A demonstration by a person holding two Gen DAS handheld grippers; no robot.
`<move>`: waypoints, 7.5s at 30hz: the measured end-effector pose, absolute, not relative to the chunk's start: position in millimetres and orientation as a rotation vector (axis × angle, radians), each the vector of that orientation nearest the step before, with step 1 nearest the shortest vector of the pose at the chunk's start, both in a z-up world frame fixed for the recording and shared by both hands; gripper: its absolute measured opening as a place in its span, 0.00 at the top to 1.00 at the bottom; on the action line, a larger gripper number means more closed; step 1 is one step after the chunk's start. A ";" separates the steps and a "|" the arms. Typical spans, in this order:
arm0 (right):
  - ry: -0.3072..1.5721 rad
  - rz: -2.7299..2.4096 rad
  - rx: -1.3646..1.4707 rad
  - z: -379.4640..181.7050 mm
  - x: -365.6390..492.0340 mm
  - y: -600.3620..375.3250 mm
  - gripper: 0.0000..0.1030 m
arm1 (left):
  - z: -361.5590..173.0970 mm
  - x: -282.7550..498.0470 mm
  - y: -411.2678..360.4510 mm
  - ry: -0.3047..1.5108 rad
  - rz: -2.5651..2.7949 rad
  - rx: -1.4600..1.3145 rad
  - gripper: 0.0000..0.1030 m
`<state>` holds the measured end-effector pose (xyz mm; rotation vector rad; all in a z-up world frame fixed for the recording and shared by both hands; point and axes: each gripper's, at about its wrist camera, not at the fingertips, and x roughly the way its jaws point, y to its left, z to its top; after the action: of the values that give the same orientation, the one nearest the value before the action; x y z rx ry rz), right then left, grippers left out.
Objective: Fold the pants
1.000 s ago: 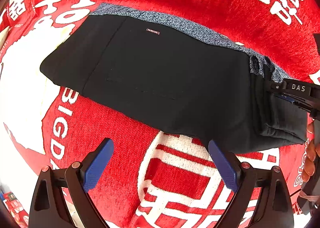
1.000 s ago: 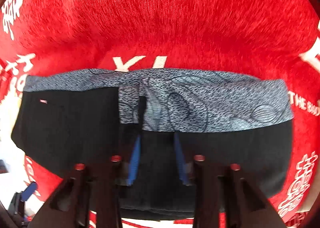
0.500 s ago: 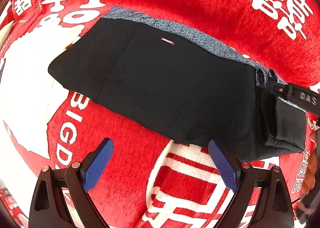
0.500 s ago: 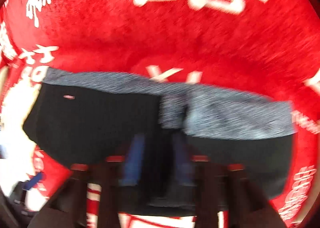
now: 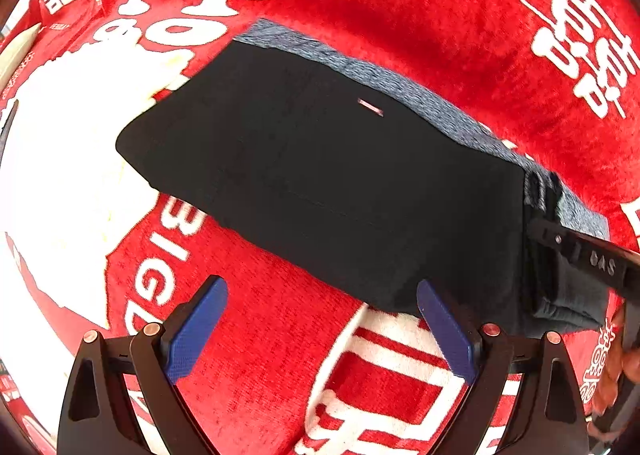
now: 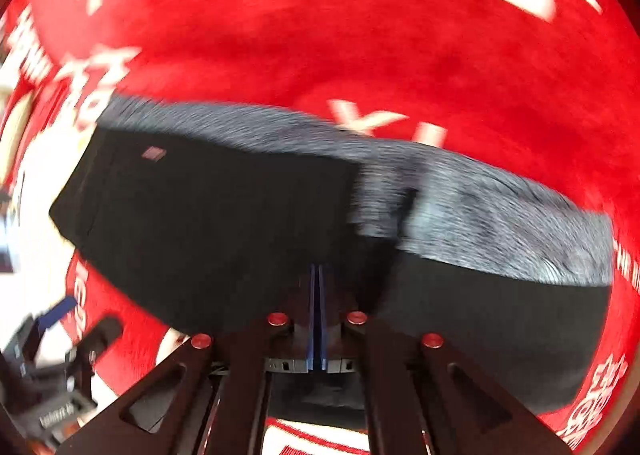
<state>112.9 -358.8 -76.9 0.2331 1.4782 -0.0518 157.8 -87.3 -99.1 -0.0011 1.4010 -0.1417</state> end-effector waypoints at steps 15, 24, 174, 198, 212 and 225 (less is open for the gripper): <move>1.349 0.253 0.074 -66.6 208.0 -280.4 0.45 | -101.9 204.6 -34.1 1.335 -0.019 -0.195 0.07; 1.467 0.273 0.039 -129.9 255.1 -258.6 0.75 | -120.6 219.1 -52.6 1.279 -0.055 -0.158 0.07; 1.634 0.353 0.135 11.6 284.6 -255.6 0.81 | -19.1 140.9 -185.0 0.816 -0.351 0.451 0.74; 1.218 0.192 0.893 27.4 66.0 -557.5 0.83 | -21.3 12.3 -383.2 0.807 -0.779 0.709 0.74; 1.221 0.059 1.100 -79.2 -8.3 -628.8 0.83 | -83.6 -33.1 -435.3 0.881 -0.828 0.875 0.74; 1.264 -0.227 0.961 -59.8 -38.0 -629.1 0.47 | -11.1 38.4 -374.2 0.937 -0.807 0.688 0.52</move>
<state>-38.0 -629.1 -59.8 0.9615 1.2643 -0.2270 38.4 -374.2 -11.1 0.6878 0.9369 -0.8067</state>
